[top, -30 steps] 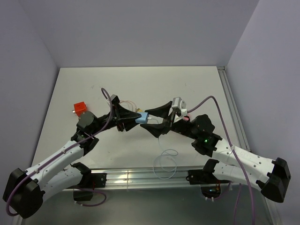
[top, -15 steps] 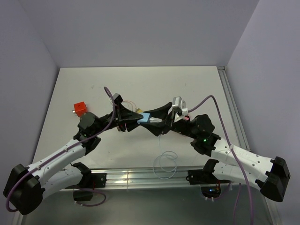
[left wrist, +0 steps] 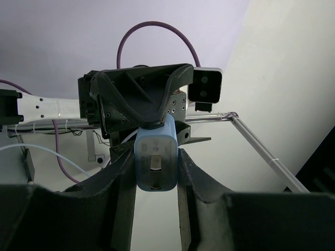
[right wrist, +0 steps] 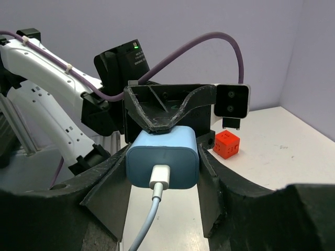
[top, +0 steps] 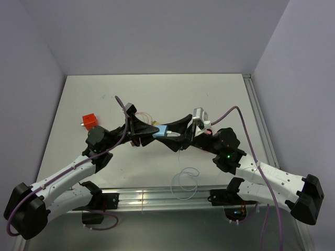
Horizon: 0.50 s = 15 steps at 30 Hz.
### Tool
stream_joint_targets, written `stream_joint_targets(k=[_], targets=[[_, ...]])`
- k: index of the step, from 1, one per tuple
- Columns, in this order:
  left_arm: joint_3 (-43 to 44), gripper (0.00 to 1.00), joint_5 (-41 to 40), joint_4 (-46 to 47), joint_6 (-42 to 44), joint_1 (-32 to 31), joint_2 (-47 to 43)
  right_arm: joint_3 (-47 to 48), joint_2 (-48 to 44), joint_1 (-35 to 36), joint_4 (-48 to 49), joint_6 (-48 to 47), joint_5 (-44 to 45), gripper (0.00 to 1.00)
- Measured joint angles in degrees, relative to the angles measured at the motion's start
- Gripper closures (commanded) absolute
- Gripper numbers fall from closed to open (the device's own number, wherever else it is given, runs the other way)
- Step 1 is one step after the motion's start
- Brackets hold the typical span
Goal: Insert the plug
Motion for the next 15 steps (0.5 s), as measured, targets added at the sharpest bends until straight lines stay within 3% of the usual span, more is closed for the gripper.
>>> stream_joint_targets(k=[3,4,5,7,8,10,15], targets=[[0.0,1.00,0.0,0.2,0.0,-0.1,0.0,0.0,0.0,0.0,0.2,0.2,-0.1,0.79],[0.0,1.00,0.0,0.1,0.0,-0.1,0.0,0.0,0.1,0.0,0.2,0.3,-0.1,1.00],[0.0,0.81,0.0,0.1,0.0,-0.1,0.0,0.1,0.2,0.0,0.1,0.4,-0.1,1.00],[0.0,0.35,0.0,-0.3,-0.2,0.0,0.0,0.5,0.3,0.0,-0.5,0.9,0.2,1.00],[0.0,0.01,0.1,-1.2,0.3,0.0,-0.1,1.1,0.5,0.0,-1.6,1.3,0.4,1.00],[0.4,0.01,0.1,-5.1,2.4,0.2,-0.7,3.3,0.8,0.0,-5.8,1.9,1.5,1.00],[5.9,0.00,-2.9,-24.8,16.1,3.0,-3.1,8.0,-0.3,-0.5,-17.6,2.9,5.5,1.00]])
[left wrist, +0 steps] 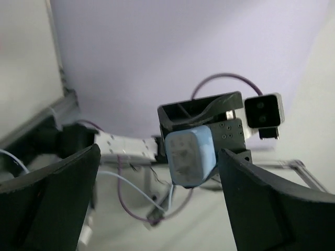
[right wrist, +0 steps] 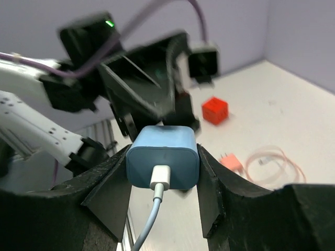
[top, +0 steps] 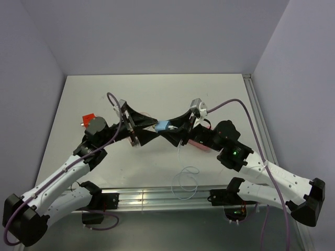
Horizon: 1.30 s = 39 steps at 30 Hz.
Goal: Insert the plug
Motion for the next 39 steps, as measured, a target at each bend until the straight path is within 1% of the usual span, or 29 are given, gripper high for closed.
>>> stream_joint_targets(k=[4,8,10,11,13,14,15,16,18,19,23,25,26,27,28,30,31,36,39], targets=[[2.4,0.00,-8.9,-12.9,12.0,1.8,-4.7,2.1,-2.2,-1.8,-12.0,0.7,4.9,1.00],[4.0,0.00,-19.3,-21.6,21.8,1.9,-7.6,9.6,0.1,-6.3,-28.7,3.4,9.7,1.00],[4.1,0.09,-22.8,-23.3,26.2,1.9,-7.3,16.3,4.3,-11.6,-37.7,4.8,11.5,1.00],[4.1,0.17,-23.3,-23.5,27.9,1.9,-6.2,19.4,6.8,-14.7,-41.2,5.3,12.8,1.00],[4.1,0.25,-23.7,-23.3,31.1,1.9,-3.5,23.0,10.8,-19.6,-46.2,5.6,14.3,1.00],[4.1,0.32,-23.6,-23.1,32.5,1.7,-1.2,23.8,12.3,-21.9,-48.5,5.5,15.0,1.00],[4.3,0.35,-23.3,-22.8,33.6,1.6,0.9,23.9,13.6,-23.7,-50.6,5.4,15.5,1.00],[4.3,0.44,-23.0,-22.5,34.8,1.2,3.8,23.9,14.6,-25.2,-53.1,5.2,16.0,1.00],[4.3,0.51,-22.3,-21.8,36.7,0.2,8.6,24.0,17.0,-26.8,-57.5,4.5,17.4,1.00],[4.3,0.56,-21.6,-20.8,37.2,-0.8,11.4,24.0,18.3,-27.2,-59.1,4.2,18.3,1.00],[4.4,0.69,-18.9,-15.1,37.9,-3.9,19.5,24.0,24.7,-28.9,-62.0,2.9,19.2,1.00],[4.9,0.79,-17.6,-13.1,38.0,-5.0,23.8,24.0,27.6,-29.6,-62.2,2.5,19.7,1.00],[5.4,0.80,-16.6,-12.0,37.9,-5.5,26.4,24.0,29.0,-29.9,-62.2,2.3,20.0,1.00],[6.2,0.85,-15.9,-11.0,37.9,-5.8,28.9,24.0,30.2,-30.2,-62.1,2.1,20.3,1.00],[6.9,0.93,-15.3,-10.3,37.9,-6.1,30.9,24.0,31.3,-30.5,-62.1,1.7,20.2,1.00],[9.3,1.00,-13.3,-7.8,37.3,-6.7,36.2,23.9,32.9,-31.2,-61.5,1.1,19.8,1.00],[9.7,0.99,-13.0,-7.3,37.0,-7.0,37.0,23.9,33.5,-31.5,-61.2,0.9,19.8,1.00],[13.8,1.00,-8.5,-0.4,33.9,-9.1,46.9,23.2,35.3,-33.2,-59.6,-1.1,19.9,1.00],[16.6,1.00,-7.0,1.0,32.3,-10.6,52.0,23.2,35.6,-33.8,-59.0,-2.1,20.0,1.00]])
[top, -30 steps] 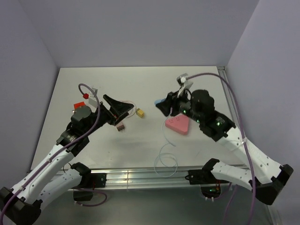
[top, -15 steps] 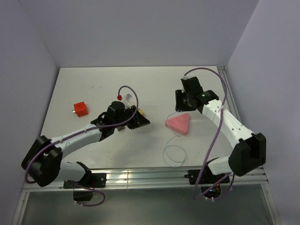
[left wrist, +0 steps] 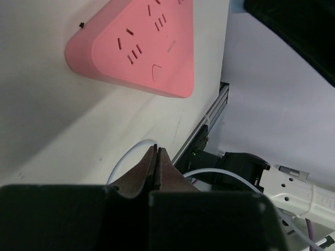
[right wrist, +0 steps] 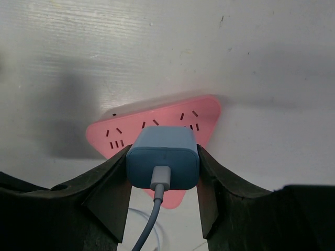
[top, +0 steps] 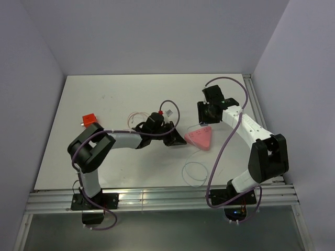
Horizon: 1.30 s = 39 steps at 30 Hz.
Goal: Insert the plug
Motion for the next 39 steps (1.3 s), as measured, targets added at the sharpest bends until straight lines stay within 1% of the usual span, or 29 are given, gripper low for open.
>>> stream_joint_targets(k=[6,17,18,19,20,21,22,24,26,27,34,39], targets=[[3.8,1.00,0.7,0.3,-2.7,-2.2,6.3,0.0,2.6,-0.8,0.0,-1.9,0.1,1.00],[7.3,0.99,0.6,1.1,-4.6,-2.1,12.3,-0.4,4.3,-2.1,-0.2,-4.2,1.2,1.00],[7.3,0.94,0.6,1.3,-4.7,-2.1,12.6,-0.4,4.5,-2.2,-0.2,-4.2,1.3,1.00],[7.3,0.78,0.6,1.3,-5.0,-2.1,12.7,-0.5,4.5,-2.4,0.0,-4.0,1.5,1.00],[6.9,0.65,0.6,1.8,-5.7,-2.1,12.7,-0.9,4.4,-2.7,0.3,-3.7,1.4,1.00],[6.0,0.45,0.7,3.0,-6.3,-2.1,12.7,-1.3,4.2,-2.9,0.6,-3.5,1.2,1.00],[4.8,0.36,0.5,4.7,-7.1,-2.1,12.5,-2.0,3.9,-3.3,1.2,-3.0,0.9,1.00],[1.0,0.23,0.5,8.5,-10.2,-2.1,12.0,-3.8,2.9,-4.2,2.3,-2.1,0.0,1.00],[-1.5,0.18,0.7,13.0,-12.8,-2.1,10.6,-5.4,1.8,-4.7,2.8,-0.9,-0.3,1.00],[-2.2,0.01,0.5,14.3,-13.8,-2.1,10.4,-6.1,1.4,-4.9,3.0,-0.3,-0.3,1.00],[-3.4,0.00,-2.5,24.3,-24.0,-4.2,12.7,-9.9,-4.1,-5.0,5.1,3.2,1.0,1.00],[-1.9,0.03,-7.4,25.6,-30.7,-7.4,13.7,-10.1,-13.2,-5.0,5.6,6.6,3.1,1.00]])
